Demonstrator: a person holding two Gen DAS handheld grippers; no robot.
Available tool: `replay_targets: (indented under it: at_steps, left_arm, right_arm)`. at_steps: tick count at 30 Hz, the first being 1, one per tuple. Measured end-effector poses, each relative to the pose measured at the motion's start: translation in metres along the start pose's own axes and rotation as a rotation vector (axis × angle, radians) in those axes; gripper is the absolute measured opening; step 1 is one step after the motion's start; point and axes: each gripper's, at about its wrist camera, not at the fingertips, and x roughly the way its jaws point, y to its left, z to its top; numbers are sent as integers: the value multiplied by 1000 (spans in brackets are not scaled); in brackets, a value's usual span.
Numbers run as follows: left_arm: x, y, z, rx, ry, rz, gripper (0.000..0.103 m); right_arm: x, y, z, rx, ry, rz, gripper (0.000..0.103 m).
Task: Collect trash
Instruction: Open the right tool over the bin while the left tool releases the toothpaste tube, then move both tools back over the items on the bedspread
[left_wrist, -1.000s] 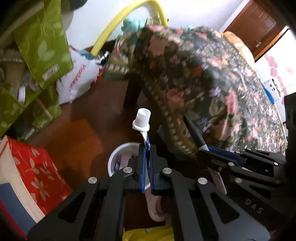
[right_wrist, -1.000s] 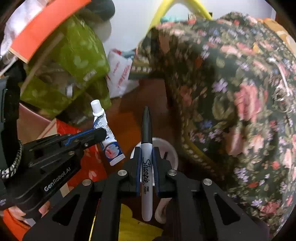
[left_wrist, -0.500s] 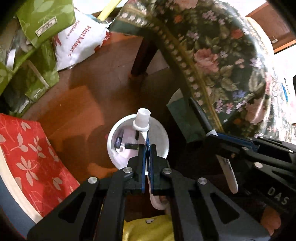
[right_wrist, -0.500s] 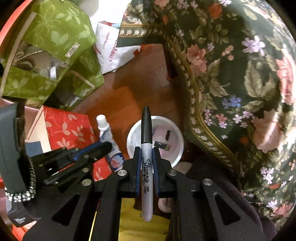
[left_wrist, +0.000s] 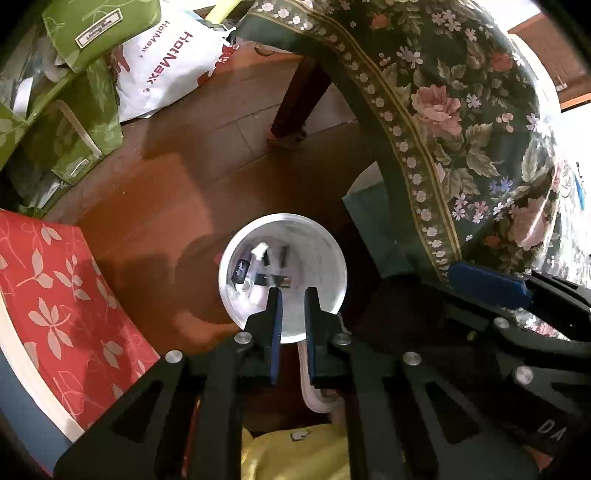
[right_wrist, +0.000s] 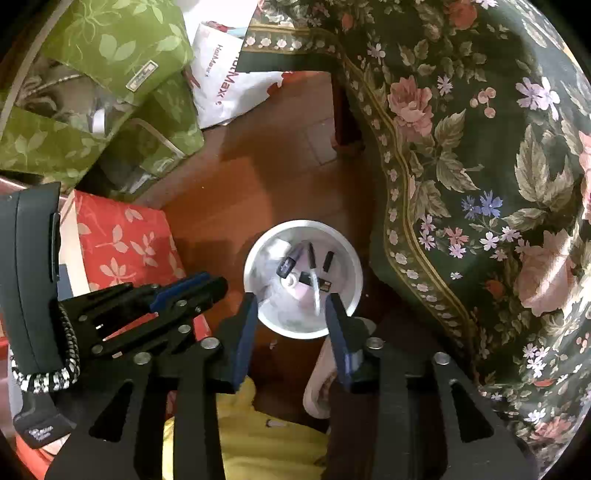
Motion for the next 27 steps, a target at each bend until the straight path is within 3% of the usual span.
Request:
replay_targets:
  at_steps: [6,16,21,27]
  left_arm:
    - [-15,-4,-2,17,-25,0,9]
    - [-64,-20,-6,61,-149,-2,9]
    - [-99,-37,-13,109,-261,5,9]
    - [-138,-59,-14,133,-377,5,9]
  right_arm:
    - [-9,-7,-1,29,-33,12,39]
    - [-56,-16,-10,30,-159,1,39]
    - [-98,-21,-21,-2,-288,-52,39]
    - [-162,-31,-44,-16,-533,-119,39]
